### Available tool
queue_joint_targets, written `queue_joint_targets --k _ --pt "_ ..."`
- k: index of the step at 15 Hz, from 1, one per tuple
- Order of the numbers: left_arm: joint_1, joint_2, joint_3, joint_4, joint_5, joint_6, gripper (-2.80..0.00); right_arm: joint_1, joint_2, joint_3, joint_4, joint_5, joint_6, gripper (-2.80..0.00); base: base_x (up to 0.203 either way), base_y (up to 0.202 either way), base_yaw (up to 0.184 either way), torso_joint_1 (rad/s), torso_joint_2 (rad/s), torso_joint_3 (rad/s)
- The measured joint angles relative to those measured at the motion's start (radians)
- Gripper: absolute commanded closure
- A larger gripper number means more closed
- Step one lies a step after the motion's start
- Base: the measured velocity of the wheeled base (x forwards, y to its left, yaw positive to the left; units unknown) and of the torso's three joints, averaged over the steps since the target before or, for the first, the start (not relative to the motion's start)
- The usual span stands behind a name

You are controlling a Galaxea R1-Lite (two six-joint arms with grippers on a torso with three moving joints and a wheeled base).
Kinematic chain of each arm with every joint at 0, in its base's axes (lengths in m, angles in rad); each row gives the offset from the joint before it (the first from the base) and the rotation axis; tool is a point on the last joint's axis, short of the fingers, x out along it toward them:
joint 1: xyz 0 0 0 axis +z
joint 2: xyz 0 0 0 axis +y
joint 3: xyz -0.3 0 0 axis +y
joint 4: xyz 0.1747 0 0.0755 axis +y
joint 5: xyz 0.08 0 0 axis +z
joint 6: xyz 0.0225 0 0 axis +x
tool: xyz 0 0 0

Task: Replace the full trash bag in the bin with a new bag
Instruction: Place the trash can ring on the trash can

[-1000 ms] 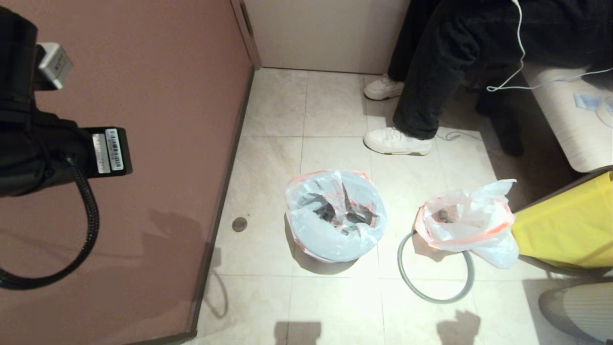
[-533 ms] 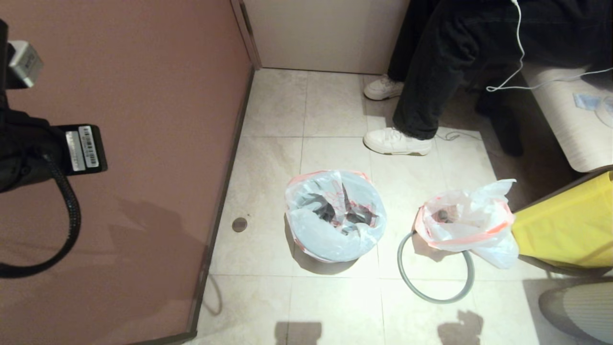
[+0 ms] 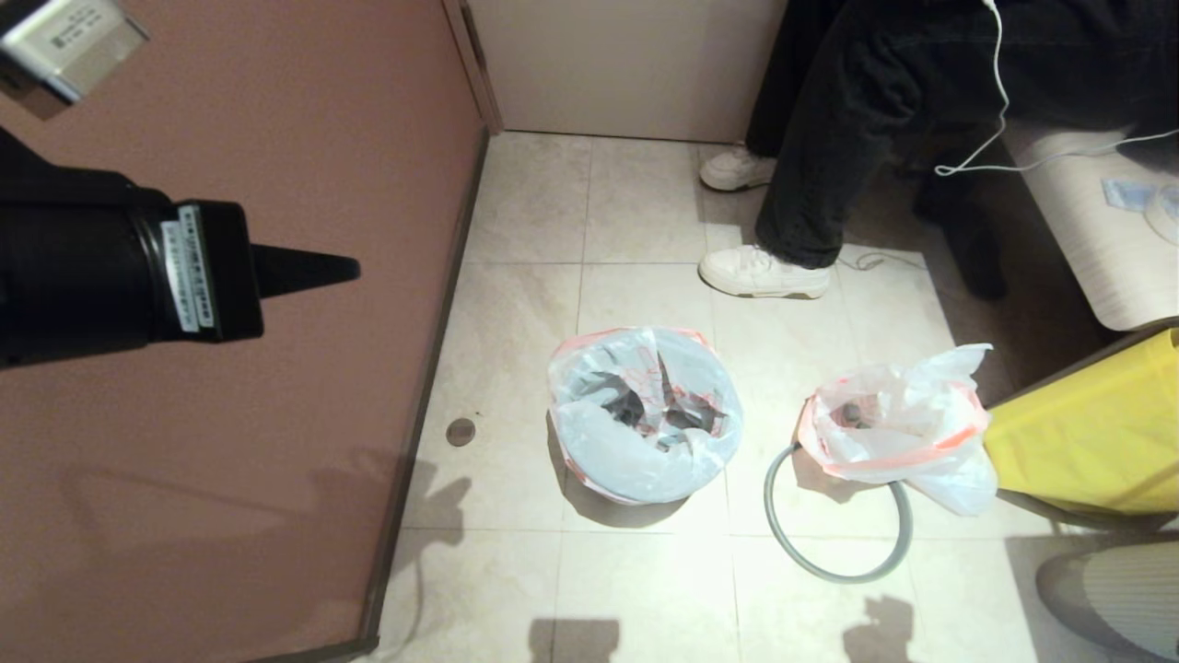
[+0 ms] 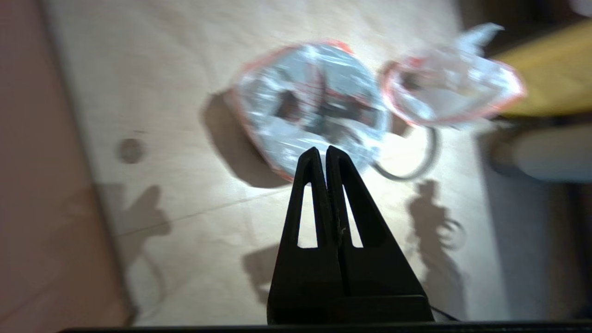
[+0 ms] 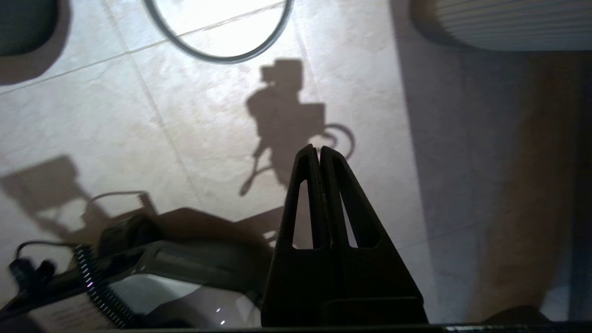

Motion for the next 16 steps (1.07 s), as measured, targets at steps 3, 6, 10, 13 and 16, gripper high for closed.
queue_joint_targets --k 3,6,10,13,16 --pt "-0.008 0.080 0.100 -0.148 -0.062 -0.017 0.00 -0.002 0.076 -0.007 -0.015 0.085 0.000 0.00 0.000 0.000 0.000 0.000 0.00 0.000" --pt "-0.014 0.273 0.168 -0.320 0.054 -0.020 0.00 -0.005 0.268 -0.018 -0.143 0.115 -0.002 0.00 0.000 0.000 0.000 0.000 0.00 0.000" --pt "0.035 0.608 0.171 -0.527 0.078 -0.024 0.00 -0.063 0.608 -0.035 -0.417 0.178 -0.080 0.00 0.000 0.000 0.000 0.000 0.00 0.000" --pt "0.097 0.776 0.111 -0.603 0.057 -0.084 0.00 -0.158 0.854 -0.077 -0.591 0.222 -0.199 0.00 0.000 0.000 0.000 0.000 0.00 0.000" --pt "0.132 0.850 0.100 -0.582 0.057 -0.162 0.00 -0.277 1.066 -0.179 -0.651 0.259 -0.369 0.00 0.000 0.000 0.000 0.000 0.00 0.000"
